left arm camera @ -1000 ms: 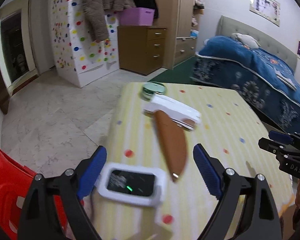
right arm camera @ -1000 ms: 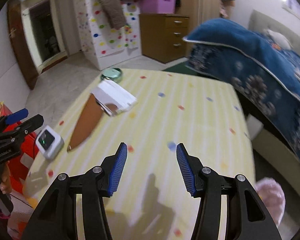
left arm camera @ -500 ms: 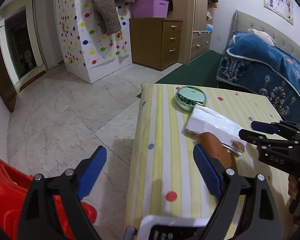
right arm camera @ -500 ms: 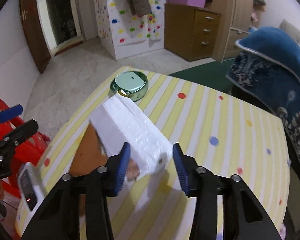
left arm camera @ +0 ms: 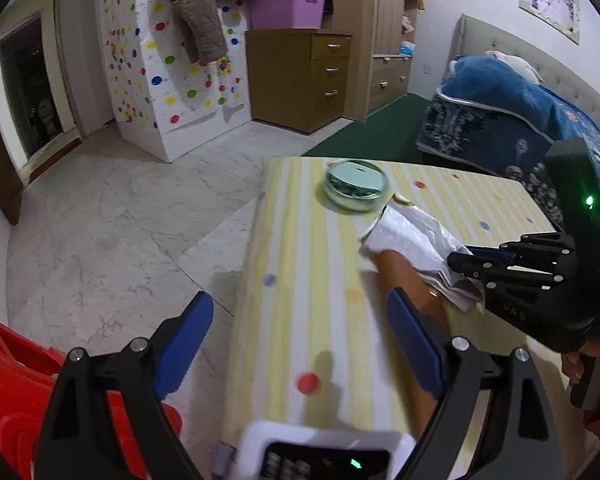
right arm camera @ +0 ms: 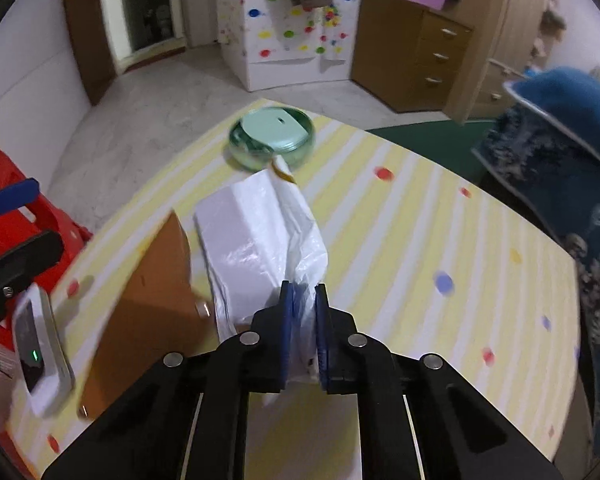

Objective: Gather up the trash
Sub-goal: 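Grasp the white plastic bag with the right tool and lift it, then grasp the brown leather sheath with the left tool while the right tool holds the white bag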

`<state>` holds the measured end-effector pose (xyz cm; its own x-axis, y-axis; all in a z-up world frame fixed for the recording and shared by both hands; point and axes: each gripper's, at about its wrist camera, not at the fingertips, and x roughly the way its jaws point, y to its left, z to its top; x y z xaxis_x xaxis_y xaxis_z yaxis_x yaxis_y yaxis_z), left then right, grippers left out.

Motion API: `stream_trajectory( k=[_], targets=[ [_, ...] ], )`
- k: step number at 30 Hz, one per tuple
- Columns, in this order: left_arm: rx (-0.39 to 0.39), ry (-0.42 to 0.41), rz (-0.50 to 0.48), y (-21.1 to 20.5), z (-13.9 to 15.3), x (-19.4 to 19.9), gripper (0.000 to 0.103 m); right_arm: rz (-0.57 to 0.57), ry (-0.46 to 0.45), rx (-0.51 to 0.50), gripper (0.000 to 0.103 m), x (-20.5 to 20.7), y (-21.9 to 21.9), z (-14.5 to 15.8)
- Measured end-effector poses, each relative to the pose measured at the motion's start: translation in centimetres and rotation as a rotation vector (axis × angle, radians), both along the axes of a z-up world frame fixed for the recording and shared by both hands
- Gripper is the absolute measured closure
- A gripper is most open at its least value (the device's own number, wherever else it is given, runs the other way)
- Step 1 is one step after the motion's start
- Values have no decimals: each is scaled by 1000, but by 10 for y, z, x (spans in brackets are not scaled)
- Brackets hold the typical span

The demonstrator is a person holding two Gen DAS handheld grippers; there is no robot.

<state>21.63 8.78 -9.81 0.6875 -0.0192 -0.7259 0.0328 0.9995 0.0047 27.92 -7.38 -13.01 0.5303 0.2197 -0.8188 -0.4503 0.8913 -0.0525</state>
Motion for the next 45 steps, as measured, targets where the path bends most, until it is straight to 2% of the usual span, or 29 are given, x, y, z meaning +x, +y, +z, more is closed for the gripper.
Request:
stream_trajectory(
  k=[3,7,12,17,20,22,24,29,36,40,42,44,45],
  targets=[
    [-17,10,-64,-18,-2,-14,17,-75,10,16,93,-16,-25,0],
    [-2,39,-137,-46,-9,-19,19,-178,20,28,93,-36,-61,-1],
    [19,69,-139,-64,-16,-13,20,-302,23,31,93,-73,-109,-3],
    [53,163,-116,-79,-34,6,23,-390,35,40,92,-110,-148,-4],
    [72,187,-120,-87,-42,12,30,-429,52,72,92,-135,-170,-4],
    [73,181,-130,-92,-41,12,43,-444,55,74,92,-146,-176,-5],
    [77,173,-151,-99,-40,8,51,-459,56,82,91,-160,-184,-6],
    [75,142,-252,-125,-42,-21,51,-507,53,93,91,-187,-198,-6],
    [68,127,-419,-173,-43,-92,51,-503,66,99,88,-210,-198,-6],
    [63,136,-442,-189,-42,-110,47,-489,61,126,85,-221,-201,-2],
    [61,118,-437,-190,-35,-118,39,-472,36,157,73,-230,-203,6],
    [52,100,-427,-187,-28,-122,35,-457,10,172,64,-239,-206,14],
    [46,92,-421,-185,-25,-125,33,-452,1,177,62,-242,-206,17]
  ],
)
